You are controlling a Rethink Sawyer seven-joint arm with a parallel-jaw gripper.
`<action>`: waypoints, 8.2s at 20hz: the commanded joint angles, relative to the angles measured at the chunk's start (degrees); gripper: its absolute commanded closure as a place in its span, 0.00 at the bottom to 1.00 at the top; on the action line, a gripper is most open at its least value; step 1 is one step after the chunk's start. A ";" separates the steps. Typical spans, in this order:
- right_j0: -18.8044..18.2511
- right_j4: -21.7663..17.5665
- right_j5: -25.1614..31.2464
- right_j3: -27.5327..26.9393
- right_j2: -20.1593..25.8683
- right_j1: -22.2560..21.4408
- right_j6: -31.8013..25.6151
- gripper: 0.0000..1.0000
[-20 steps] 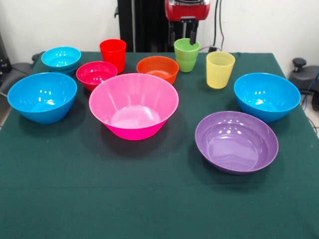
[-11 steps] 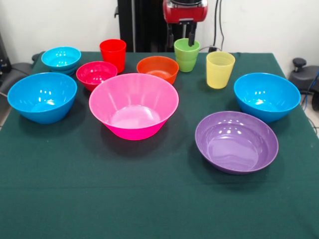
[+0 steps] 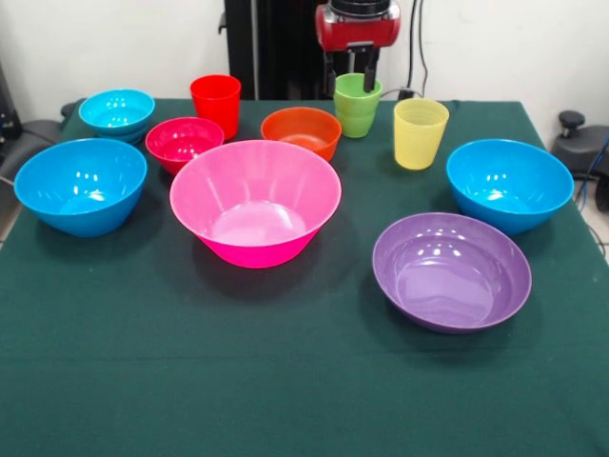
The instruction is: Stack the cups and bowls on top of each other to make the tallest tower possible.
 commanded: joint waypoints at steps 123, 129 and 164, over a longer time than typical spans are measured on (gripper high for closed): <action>12.75 8.61 49.71 -45.84 2.63 12.83 5.37 0.00; 12.84 9.04 52.54 -47.86 2.63 13.04 4.94 0.00; 12.78 9.85 46.37 -57.50 0.56 23.80 5.84 0.00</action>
